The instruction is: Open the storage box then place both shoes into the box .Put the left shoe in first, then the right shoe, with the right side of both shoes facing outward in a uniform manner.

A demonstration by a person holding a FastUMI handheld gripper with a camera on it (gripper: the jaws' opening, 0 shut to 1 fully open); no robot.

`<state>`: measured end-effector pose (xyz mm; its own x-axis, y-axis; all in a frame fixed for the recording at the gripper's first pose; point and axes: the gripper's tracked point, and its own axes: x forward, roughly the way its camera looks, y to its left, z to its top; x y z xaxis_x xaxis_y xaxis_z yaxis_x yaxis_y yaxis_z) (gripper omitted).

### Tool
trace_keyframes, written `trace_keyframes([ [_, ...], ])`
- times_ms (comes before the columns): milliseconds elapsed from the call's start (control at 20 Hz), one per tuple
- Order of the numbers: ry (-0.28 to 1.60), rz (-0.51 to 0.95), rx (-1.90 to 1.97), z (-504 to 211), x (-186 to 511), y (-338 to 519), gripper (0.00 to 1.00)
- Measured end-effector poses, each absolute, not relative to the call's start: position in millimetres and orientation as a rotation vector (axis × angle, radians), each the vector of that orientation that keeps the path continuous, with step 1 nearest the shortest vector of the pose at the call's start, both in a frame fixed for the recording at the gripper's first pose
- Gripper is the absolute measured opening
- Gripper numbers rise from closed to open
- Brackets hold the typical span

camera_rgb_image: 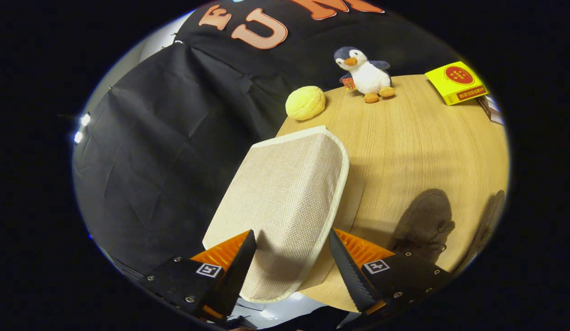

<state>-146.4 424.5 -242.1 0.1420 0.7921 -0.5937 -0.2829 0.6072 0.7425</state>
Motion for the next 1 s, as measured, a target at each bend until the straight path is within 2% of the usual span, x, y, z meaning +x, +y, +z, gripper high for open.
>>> trace_keyframes([
  [350,1.232,0.809,0.611,-235,-148,426,0.92],
  [600,1.177,0.853,0.724,-178,-138,420,0.77],
  [750,1.121,0.918,0.771,-134,-138,427,0.71],
  [1000,1.032,1.056,0.785,-72,-150,466,0.45],
])
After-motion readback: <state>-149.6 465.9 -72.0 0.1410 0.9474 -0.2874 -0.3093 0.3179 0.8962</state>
